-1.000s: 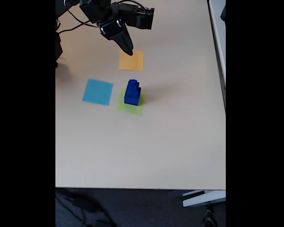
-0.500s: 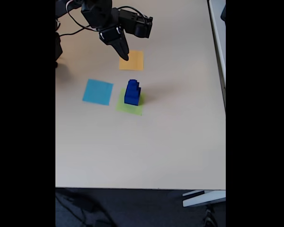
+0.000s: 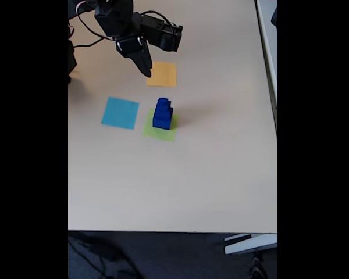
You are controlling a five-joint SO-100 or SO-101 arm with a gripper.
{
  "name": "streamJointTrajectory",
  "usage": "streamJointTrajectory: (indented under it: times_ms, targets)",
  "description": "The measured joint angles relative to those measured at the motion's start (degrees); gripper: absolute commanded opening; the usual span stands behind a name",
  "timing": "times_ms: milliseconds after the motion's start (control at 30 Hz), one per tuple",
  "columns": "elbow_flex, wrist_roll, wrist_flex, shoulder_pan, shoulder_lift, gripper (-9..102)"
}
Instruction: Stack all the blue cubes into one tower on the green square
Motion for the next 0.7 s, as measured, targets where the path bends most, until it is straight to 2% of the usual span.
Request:
streamJointTrajectory:
  times_ms: [233,400,700]
  targets:
    - [0.97,-0.44,0.09,-0.44,0.0,9]
    - [1.67,-2.46,0.09,-1.58,0.09,0]
    - [13.45,-2.29,0.09,-4.57,11.6,0]
